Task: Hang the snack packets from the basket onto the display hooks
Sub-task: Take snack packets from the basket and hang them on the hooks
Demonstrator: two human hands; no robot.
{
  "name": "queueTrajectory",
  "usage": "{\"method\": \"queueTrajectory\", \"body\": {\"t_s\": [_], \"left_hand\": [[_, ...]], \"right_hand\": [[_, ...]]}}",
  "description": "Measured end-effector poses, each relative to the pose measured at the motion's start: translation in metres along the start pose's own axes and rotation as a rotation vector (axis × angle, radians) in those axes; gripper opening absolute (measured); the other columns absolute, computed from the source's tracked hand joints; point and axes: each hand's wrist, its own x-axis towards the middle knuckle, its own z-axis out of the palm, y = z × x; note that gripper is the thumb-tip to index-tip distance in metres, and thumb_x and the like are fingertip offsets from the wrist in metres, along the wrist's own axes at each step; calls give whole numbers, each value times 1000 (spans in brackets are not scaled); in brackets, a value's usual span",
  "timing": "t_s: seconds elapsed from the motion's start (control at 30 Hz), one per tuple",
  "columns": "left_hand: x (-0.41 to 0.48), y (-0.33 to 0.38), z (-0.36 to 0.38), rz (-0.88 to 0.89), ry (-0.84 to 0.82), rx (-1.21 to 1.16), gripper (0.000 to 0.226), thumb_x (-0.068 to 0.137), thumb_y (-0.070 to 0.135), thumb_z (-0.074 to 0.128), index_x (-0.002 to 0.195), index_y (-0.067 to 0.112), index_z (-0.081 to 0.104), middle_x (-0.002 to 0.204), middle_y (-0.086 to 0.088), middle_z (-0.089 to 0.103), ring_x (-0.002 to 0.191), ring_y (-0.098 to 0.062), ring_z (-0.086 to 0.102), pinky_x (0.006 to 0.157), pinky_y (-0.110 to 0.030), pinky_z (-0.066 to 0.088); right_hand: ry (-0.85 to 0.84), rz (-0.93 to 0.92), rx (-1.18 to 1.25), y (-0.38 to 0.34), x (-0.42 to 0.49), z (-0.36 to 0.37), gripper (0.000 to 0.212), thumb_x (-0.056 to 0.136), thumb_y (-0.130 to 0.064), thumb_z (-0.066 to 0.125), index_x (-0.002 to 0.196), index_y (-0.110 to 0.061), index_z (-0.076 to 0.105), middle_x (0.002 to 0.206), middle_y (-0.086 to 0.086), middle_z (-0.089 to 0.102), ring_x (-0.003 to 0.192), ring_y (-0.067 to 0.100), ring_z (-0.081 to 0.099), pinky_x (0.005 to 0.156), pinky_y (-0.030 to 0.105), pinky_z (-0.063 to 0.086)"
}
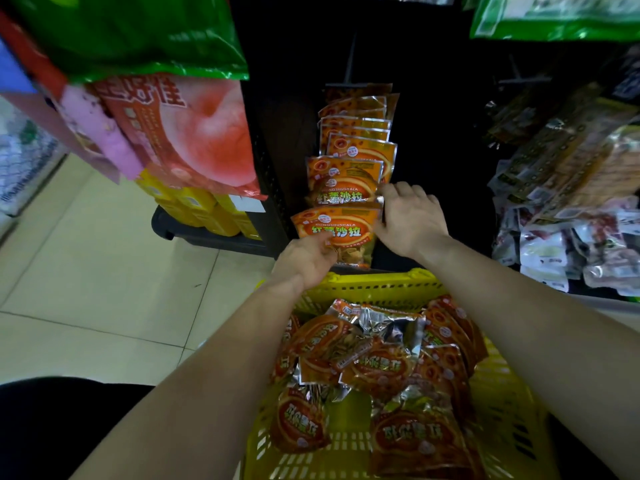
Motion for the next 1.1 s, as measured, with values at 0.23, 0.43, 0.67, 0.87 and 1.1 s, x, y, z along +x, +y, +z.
{"method": "queueTrajectory", "body": {"t_s": [0.23,0.43,0.67,0.87,1.1], "left_hand": [[-61,-4,-15,64,61,68,40,95,44,56,134,37,57,130,-3,65,117,-25,60,99,-38,49],[-107,-39,9,2,11,168,41,93,41,61,132,29,57,132,-3,64,117,-26,60,97,-35,49],[-119,-72,36,-81,-43,240,62,90,42,67,145,25,44,135,-8,62,121,-30,59,97,-38,48],[-109,-71,55,18,-64,254,26,93,36,65,118,30,67,118,-1,72,104,-23,66,89,-36,53],[-111,-37,87,211,-88,253,18,96,29,62,110,32,72,110,3,73,88,-15,66,80,-29,54]], "right_hand": [[-121,93,43,18,-69,-23,59,90,-41,59,142,-20,41,137,10,49,127,34,44,100,48,40],[-209,145,106,25,-130,-4,57,91,-39,59,142,-21,40,136,9,48,126,34,44,98,49,43],[-423,138,148,39,-171,40,56,91,-40,60,139,-17,45,137,14,47,126,38,44,101,50,43],[-636,113,223,57,-189,73,41,91,-39,59,126,-17,57,124,15,61,113,34,57,92,41,49],[-918,110,145,78,-227,93,35,90,-38,65,115,-14,62,123,11,64,109,28,61,77,27,39]]}}
